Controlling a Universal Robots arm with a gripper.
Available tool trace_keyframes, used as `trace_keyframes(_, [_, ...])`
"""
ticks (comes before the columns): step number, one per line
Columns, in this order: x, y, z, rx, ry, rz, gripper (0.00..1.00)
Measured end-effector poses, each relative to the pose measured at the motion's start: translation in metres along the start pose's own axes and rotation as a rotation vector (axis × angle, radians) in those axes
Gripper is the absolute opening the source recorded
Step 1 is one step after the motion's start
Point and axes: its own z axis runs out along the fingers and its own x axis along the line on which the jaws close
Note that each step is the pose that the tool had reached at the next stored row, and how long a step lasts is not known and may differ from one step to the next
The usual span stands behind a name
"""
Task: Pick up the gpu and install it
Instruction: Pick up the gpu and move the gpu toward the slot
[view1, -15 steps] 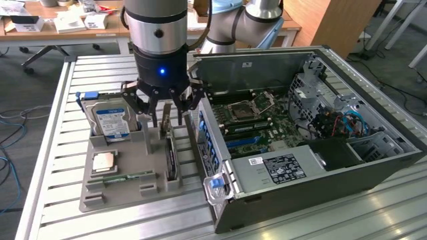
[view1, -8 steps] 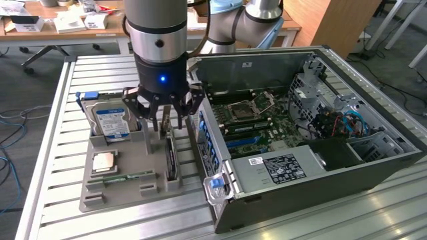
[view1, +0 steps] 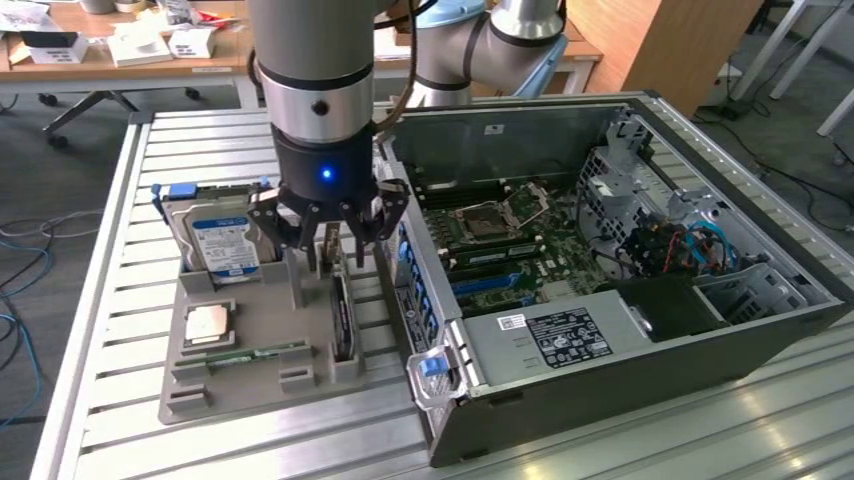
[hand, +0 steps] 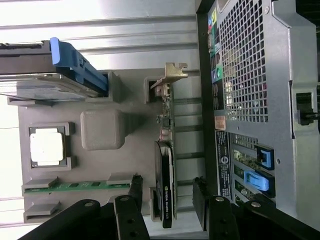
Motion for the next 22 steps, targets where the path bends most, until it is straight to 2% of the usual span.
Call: trace_keyframes(22, [0.001, -0.0018, 0.0400, -0.0001, -0.0001, 0.000, 0.53])
